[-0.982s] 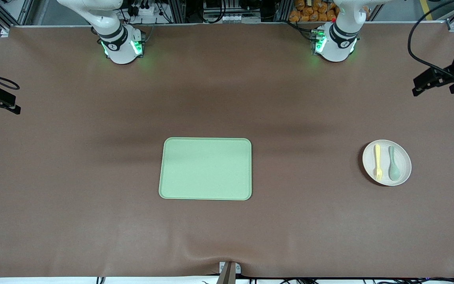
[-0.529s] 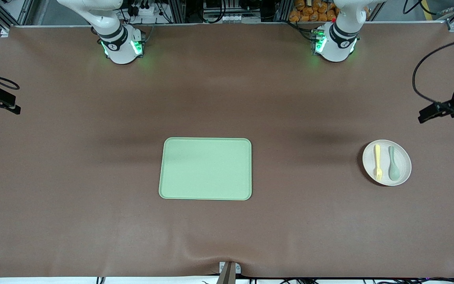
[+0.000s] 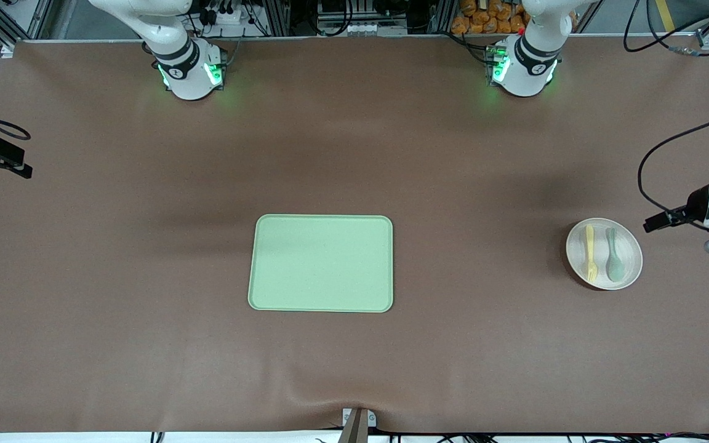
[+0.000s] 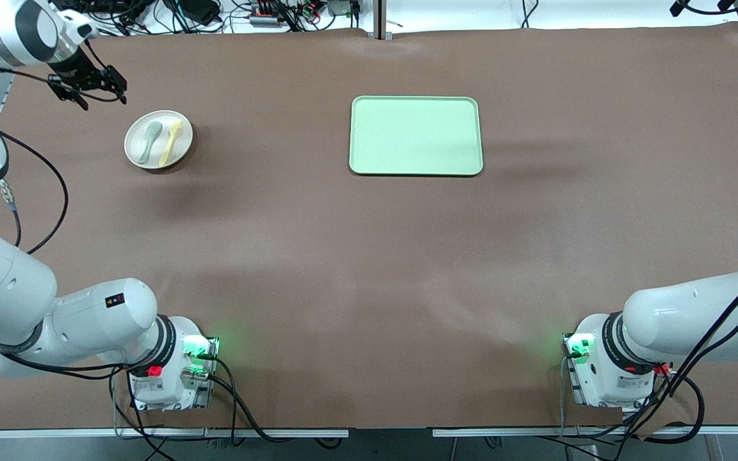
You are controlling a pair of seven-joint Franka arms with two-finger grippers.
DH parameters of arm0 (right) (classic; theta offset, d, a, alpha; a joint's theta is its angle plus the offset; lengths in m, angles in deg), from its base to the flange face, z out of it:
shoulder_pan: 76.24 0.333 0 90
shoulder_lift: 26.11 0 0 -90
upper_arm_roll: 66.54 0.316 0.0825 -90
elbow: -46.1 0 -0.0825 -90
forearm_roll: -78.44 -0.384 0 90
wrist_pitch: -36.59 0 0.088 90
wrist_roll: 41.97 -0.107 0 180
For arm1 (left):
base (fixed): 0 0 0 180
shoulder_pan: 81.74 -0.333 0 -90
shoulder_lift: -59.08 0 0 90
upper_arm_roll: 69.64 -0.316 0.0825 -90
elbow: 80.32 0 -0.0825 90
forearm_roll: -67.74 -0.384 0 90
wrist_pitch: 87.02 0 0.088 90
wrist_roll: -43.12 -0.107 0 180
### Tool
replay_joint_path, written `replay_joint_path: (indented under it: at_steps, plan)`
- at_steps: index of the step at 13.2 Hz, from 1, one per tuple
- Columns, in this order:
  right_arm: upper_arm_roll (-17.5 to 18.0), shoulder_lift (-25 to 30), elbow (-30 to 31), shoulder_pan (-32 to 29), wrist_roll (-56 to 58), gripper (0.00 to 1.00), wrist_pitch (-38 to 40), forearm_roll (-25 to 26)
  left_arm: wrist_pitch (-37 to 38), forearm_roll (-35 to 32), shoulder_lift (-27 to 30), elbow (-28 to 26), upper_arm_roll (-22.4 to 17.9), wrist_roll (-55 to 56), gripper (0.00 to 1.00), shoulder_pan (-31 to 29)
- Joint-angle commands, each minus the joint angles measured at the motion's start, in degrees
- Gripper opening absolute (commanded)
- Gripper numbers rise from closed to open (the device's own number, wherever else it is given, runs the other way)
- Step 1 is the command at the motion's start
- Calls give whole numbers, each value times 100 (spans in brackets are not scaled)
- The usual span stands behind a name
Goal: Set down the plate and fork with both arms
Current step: 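Move the left gripper down toward the rim of the white plate, then close the left gripper on the plate rim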
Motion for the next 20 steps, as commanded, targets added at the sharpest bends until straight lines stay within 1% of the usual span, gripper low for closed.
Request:
replay_joint_path:
  at_steps: [1,2,3,5,7,11,14,17,20]
  plan:
    - [87,-12,-50,-123,55,100,32,46,-468,-249,-455,76,51,-24,100,-165]
    - [87,-12,-50,-123,55,100,32,46,-618,-249,-604,76,51,-24,100,-191]
    - [87,-12,-50,-123,55,100,32,46,-758,-249,-728,84,42,-24,95,-200]
    - [87,-12,-50,-114,55,100,32,46,-952,-302,-939,102,42,-24,89,-279]
    - [87,-12,-50,-114,55,100,32,46,-1224,-460,-1176,102,51,-24,87,-402]
    - [87,-12,-50,-114,55,100,32,46,-1401,-469,-1449,111,51,-24,82,-525]
    - [87,-12,-50,-114,55,100,32,46,-1419,-469,-1529,102,51,-24,70,-534]
    - [87,-12,-50,-114,55,100,32,46,-1428,-460,-1616,119,59,-15,56,-543]
    - [87,-12,-50,-114,55,100,32,46,-1428,-443,-1687,128,60,-15,46,-552]
